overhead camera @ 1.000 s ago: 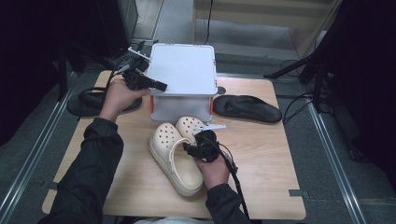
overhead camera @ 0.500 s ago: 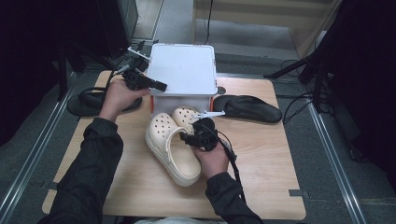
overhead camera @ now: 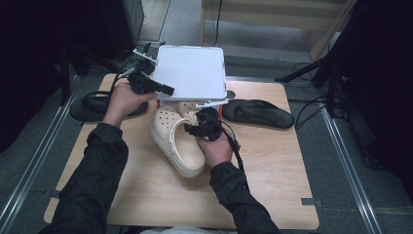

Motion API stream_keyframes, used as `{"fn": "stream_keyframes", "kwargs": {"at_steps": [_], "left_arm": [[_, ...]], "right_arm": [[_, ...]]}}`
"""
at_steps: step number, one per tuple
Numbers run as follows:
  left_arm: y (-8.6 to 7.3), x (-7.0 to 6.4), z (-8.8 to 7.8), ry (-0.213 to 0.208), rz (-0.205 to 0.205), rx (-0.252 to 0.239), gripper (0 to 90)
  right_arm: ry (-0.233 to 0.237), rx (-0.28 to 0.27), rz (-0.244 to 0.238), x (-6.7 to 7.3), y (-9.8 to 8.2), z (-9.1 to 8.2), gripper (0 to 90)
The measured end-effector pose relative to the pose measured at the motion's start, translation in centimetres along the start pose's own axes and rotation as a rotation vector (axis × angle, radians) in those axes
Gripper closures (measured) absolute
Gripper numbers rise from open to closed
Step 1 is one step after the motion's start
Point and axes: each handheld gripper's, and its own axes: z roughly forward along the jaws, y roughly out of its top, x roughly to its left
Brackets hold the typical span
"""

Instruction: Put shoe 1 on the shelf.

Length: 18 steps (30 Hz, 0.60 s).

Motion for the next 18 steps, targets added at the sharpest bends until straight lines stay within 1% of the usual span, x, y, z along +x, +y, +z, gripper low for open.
{"fn": "stream_keyframes", "kwargs": {"at_steps": [1,2,3,4,5,6,7,10,11,13,16,18], "left_arm": [[0.0,0.1,0.0,-0.005,0.001,0.0,89.2],[0.0,0.1,0.0,-0.005,0.001,0.0,89.2],[0.0,0.1,0.0,-0.006,-0.001,0.001,88.9],[0.0,0.1,0.0,-0.006,-0.005,0.002,88.9],[0.0,0.1,-0.1,-0.003,-0.005,0.002,88.7],[0.0,0.1,-0.1,-0.003,-0.005,0.002,88.8],[0.0,0.1,-0.1,-0.006,-0.006,0.004,88.7],[0.0,0.2,-0.1,-0.008,-0.007,0.001,88.8],[0.0,0.2,-0.1,-0.008,-0.007,0.001,88.7],[0.0,0.2,-0.1,-0.01,-0.005,0.004,88.8],[0.0,0.2,-0.1,-0.008,-0.008,0.001,88.8],[0.0,0.2,-0.1,-0.009,-0.007,0.001,88.8]], "right_arm": [[-0.01,0.005,0.01,-0.4,0.2,0.5,65.4],[-0.01,0.005,0.01,-0.4,0.2,0.5,65.4],[-0.021,0.002,0.021,-1.0,0.5,1.1,65.4],[-0.021,0.002,0.021,-1.0,0.5,1.1,65.4],[-0.034,-0.007,0.034,-1.4,0.6,1.4,65.4],[-0.034,-0.007,0.034,-1.4,0.6,1.4,65.4],[-0.055,-0.009,0.048,-1.9,0.7,1.7,65.4],[-0.085,-0.009,0.064,-2.5,0.8,2.1,65.3],[-0.097,-0.01,0.067,-2.6,0.8,2.2,65.4],[-0.1,-0.017,0.074,-2.9,0.9,2.3,65.4],[-0.107,-0.024,0.084,-2.8,1.0,2.5,65.3],[-0.125,-0.039,0.083,-2.7,1.4,2.8,65.3]]}}
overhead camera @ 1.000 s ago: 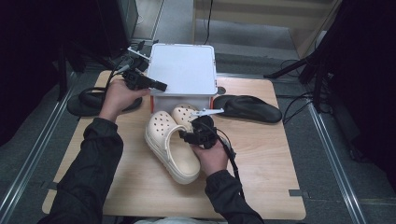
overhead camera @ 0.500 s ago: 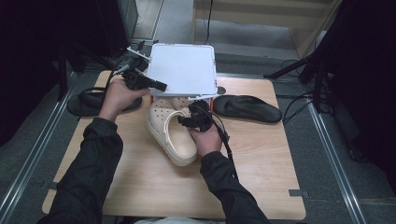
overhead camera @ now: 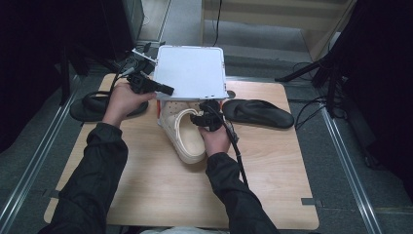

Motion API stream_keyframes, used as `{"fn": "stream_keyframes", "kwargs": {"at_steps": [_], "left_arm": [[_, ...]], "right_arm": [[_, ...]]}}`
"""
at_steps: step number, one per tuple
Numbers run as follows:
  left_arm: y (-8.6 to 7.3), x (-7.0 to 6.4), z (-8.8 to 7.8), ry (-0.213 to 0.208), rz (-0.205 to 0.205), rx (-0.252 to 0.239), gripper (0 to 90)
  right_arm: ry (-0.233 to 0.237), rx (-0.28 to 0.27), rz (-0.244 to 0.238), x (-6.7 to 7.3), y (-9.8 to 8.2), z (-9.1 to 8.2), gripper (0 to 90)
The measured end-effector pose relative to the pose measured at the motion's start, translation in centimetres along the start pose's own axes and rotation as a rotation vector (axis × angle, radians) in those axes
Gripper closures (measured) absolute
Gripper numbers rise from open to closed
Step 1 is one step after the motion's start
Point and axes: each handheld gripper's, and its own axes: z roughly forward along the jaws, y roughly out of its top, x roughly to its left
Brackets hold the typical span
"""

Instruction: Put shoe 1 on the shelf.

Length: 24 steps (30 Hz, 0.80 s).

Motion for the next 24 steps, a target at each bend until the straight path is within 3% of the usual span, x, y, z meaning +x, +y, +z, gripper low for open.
{"fn": "stream_keyframes", "kwargs": {"at_steps": [10,13,24], "left_arm": [[0.0,0.1,0.0,-0.006,-0.005,-0.002,88.7],[0.0,0.1,0.0,-0.007,-0.005,0.0,88.5],[0.0,0.1,0.0,-0.009,-0.004,0.002,88.4]], "right_arm": [[-0.039,-0.014,0.023,0.3,0.7,1.4,64.5],[-0.027,-0.003,0.046,0.0,0.5,1.9,60.7],[0.013,0.019,0.029,0.2,0.5,1.2,52.0]]}}
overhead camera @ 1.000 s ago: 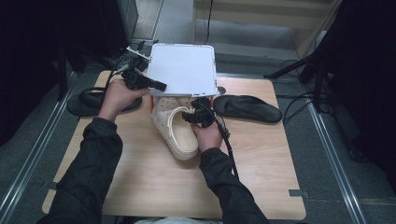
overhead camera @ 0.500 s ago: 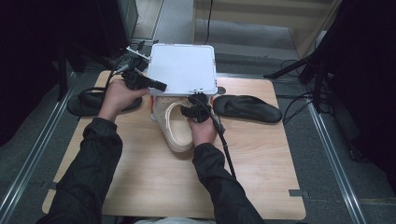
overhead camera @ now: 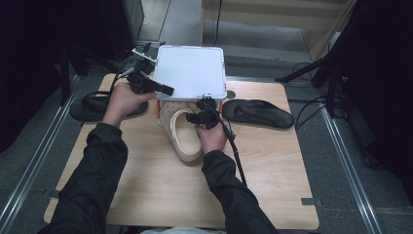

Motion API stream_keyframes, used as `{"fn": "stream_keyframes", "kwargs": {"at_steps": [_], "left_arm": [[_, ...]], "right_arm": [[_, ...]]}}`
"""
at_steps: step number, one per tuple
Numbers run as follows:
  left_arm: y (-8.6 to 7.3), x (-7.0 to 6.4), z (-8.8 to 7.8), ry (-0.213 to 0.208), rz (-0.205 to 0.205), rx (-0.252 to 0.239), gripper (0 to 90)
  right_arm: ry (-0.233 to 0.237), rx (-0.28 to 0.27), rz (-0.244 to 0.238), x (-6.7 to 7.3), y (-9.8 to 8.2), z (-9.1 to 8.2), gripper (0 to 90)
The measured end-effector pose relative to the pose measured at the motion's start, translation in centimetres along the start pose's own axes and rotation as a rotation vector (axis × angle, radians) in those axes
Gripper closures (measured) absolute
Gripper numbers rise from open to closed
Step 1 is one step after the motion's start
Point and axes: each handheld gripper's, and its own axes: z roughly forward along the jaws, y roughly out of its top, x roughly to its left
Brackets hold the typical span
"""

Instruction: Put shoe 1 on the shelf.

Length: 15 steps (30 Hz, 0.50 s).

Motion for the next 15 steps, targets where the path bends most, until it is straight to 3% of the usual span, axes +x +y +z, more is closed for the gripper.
{"fn": "stream_keyframes", "kwargs": {"at_steps": [7,15], "left_arm": [[0.0,0.0,0.0,0.001,-0.001,0.001,88.4],[0.0,0.1,0.0,-0.005,-0.003,0.0,88.3]], "right_arm": [[0.002,0.016,-0.021,0.2,-0.1,-1.3,49.3],[0.025,-0.016,-0.031,-0.1,-0.3,-3.7,51.3]]}}
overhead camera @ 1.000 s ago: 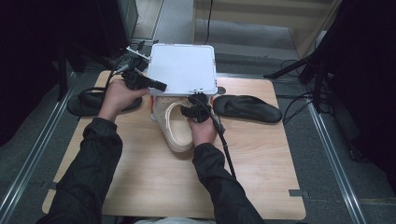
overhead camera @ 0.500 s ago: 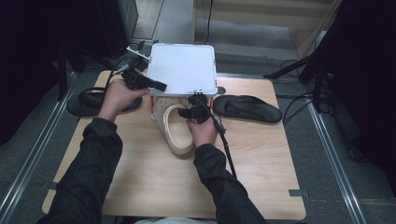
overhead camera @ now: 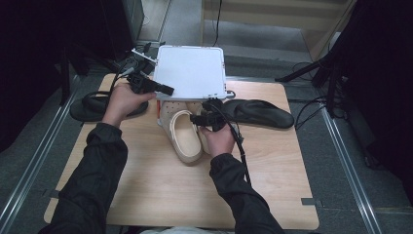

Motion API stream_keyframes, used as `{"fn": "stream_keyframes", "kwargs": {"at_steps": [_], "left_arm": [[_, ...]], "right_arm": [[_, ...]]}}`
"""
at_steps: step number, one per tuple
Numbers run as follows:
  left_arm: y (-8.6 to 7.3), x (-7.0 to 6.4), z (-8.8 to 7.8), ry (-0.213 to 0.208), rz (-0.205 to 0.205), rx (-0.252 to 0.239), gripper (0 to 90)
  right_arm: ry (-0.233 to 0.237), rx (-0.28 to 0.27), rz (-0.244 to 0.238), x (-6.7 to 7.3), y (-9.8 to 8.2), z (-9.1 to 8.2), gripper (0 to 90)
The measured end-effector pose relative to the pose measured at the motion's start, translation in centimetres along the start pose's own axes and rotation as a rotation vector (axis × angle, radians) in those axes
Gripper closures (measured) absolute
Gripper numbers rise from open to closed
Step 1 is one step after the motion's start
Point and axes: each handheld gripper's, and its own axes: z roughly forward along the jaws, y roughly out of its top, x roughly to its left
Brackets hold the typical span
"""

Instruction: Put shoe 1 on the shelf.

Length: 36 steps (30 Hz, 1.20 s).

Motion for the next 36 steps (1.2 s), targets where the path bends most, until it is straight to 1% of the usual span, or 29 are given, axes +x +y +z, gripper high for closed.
{"fn": "stream_keyframes", "kwargs": {"at_steps": [4,5,8,11,12,13,14,17,20,26,27,31,33,34,36], "left_arm": [[0.0,0.0,0.0,0.0,0.0,0.0,88.4],[0.0,-0.1,0.0,0.006,0.001,0.001,88.4],[0.0,0.0,0.0,0.004,0.0,-0.001,88.4],[0.0,-0.1,0.0,0.008,0.002,0.0,89.2],[0.0,-0.1,0.0,0.012,0.003,0.0,89.4],[0.0,-0.1,0.0,0.012,0.003,0.0,89.4],[0.0,-0.1,0.1,0.011,0.003,0.0,89.4],[0.0,-0.1,0.1,0.007,0.0,-0.001,89.3],[0.0,0.0,0.1,-0.001,-0.005,-0.002,89.1],[0.0,-0.1,0.1,0.01,0.002,-0.003,89.4],[0.0,-0.1,0.1,0.011,0.002,-0.004,89.4],[0.0,-0.1,0.1,0.009,0.005,-0.003,89.4],[0.0,-0.1,0.1,0.008,0.004,-0.002,89.4],[0.0,-0.1,0.1,0.009,0.004,-0.003,89.4],[0.0,-0.1,0.1,0.008,0.003,-0.003,89.3]], "right_arm": [[0.014,-0.006,-0.025,0.2,-0.4,-1.4,54.7],[0.021,-0.01,-0.031,0.3,-0.6,-1.9,55.8],[0.045,-0.01,-0.035,0.5,-1.2,-2.6,56.0],[0.072,-0.009,-0.068,0.9,-2.1,-3.2,54.4],[0.075,-0.011,-0.087,1.0,-2.4,-3.3,54.7],[0.078,-0.004,-0.088,1.1,-2.8,-3.5,54.7],[0.09,-0.002,-0.092,1.1,-3.2,-3.6,54.8],[0.105,-0.002,-0.093,1.3,-4.0,-3.9,55.5],[0.12,-0.004,-0.104,1.6,-4.8,-4.3,55.4],[0.134,-0.014,-0.108,2.3,-6.2,-4.5,56.1],[0.136,-0.012,-0.115,2.4,-6.5,-4.5,56.2],[0.145,0.003,-0.115,2.8,-7.8,-4.4,56.6],[0.148,-0.007,-0.124,2.9,-8.5,-4.5,59.1],[0.155,-0.012,-0.14,3.0,-9.0,-4.5,61.1],[0.157,-0.007,-0.146,3.1,-9.6,-4.5,62.6]]}}
